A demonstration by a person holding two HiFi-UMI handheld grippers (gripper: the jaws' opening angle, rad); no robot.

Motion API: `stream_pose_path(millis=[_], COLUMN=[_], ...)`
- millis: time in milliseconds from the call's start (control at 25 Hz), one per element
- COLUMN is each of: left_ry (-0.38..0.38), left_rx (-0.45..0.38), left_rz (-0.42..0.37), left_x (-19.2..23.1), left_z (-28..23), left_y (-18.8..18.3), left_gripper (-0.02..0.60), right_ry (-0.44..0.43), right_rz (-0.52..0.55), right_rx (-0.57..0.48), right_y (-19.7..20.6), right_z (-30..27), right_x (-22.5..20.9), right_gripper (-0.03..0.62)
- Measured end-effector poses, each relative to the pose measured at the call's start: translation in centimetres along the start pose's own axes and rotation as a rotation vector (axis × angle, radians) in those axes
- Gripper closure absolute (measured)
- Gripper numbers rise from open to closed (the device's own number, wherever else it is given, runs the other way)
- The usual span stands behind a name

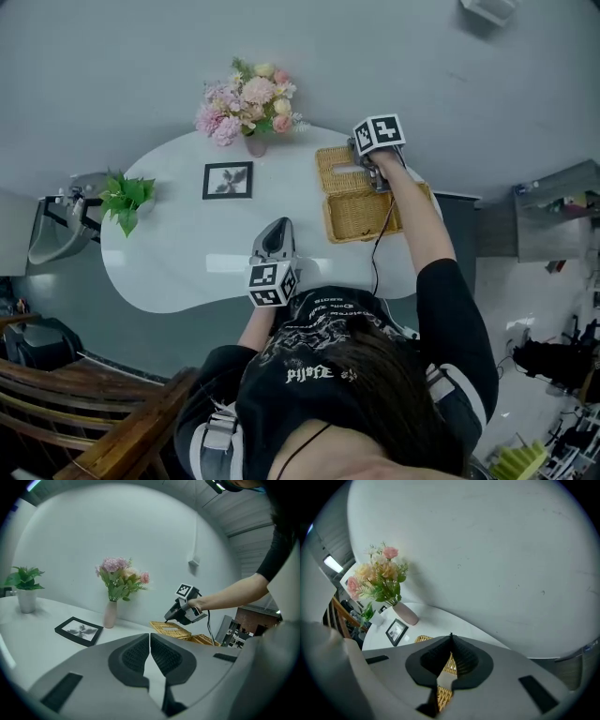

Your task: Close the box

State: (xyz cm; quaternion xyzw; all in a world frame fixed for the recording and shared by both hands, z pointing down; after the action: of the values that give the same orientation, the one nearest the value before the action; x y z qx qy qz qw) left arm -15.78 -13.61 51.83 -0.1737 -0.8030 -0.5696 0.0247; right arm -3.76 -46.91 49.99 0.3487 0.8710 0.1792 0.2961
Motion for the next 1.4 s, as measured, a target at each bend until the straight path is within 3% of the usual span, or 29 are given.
stream_pose_path(millis=[880, 1400], left_ry=[0.091, 0.141], left_rx=[-0.053, -0.069], left_rz=[-0.043, -0.061], left_x=[0.4, 1.6], left_z=[3.8, 6.5], left_y=[0.4, 0.7], left_gripper=[0.554, 0.554], right_ry=[0.033, 0.082], right_rz=[0.096, 0.145], right_rx=[-0.313, -0.415], right_y=[2.2, 5.4], right_z=[8.1, 11.8], right_x=[5.6, 8.3], right_gripper=[0.56, 0.56])
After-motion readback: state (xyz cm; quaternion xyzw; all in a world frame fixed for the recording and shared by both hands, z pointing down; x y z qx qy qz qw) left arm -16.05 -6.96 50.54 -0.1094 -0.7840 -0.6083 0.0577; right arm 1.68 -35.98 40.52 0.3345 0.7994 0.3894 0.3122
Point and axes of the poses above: the fingertips, and each gripper's own axes: z backward along the fingers, x to its left, y out of its underside, the point moved 9 cm from there along z, backward along the fingers, and after that the axes turned 10 degrees about -y, right-handed, at the moved point
